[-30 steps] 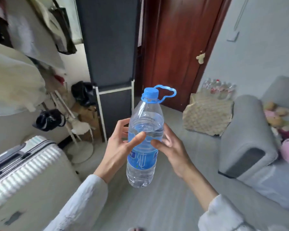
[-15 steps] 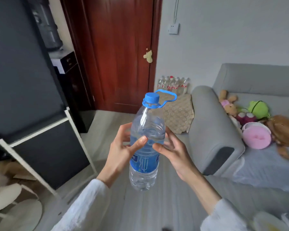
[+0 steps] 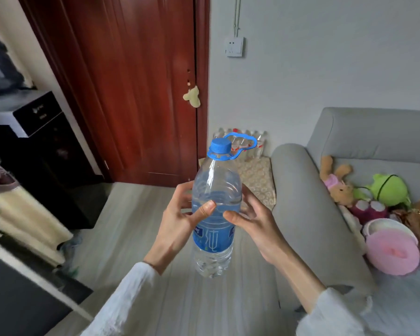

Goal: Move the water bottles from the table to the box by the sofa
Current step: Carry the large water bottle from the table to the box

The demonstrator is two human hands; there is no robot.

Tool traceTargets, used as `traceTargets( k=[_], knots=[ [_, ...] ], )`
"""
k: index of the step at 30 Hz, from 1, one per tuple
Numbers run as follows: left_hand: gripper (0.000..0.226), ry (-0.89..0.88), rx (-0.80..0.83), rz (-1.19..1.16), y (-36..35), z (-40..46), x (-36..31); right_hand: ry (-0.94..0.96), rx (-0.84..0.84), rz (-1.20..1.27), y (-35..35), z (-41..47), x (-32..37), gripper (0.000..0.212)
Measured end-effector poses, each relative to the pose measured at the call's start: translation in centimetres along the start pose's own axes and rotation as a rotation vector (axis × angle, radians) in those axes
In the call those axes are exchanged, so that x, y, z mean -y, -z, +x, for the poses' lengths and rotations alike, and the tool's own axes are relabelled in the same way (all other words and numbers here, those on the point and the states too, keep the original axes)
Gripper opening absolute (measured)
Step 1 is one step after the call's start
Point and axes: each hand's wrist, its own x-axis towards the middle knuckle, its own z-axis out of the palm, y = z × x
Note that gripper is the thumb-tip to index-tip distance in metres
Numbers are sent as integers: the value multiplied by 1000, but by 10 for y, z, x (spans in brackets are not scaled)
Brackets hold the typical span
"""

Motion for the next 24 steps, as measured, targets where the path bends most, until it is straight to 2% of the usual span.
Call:
traceTargets(
  k=[6, 10, 13, 16, 19, 24],
  knots=[
    [45, 32, 35, -9, -26, 125, 24, -14, -12, -9, 48, 115, -23, 55],
    [49, 50, 85, -23, -38, 221, 48, -36, -65, -42, 76, 203, -45, 54],
    [51, 74, 124, -51, -46, 298, 61, -56, -111, -50, 98, 273, -56, 63],
    [54, 78, 169, -35, -59, 371, 69, -71, -146, -43, 124, 333, -64, 63],
    [60, 85, 229, -11, -81, 434, 77, -94, -178, -41, 156, 381, -69, 62],
    [58, 129, 316, -26, -127, 522, 98, -127, -218, -116, 217, 449, -90, 61]
  ],
)
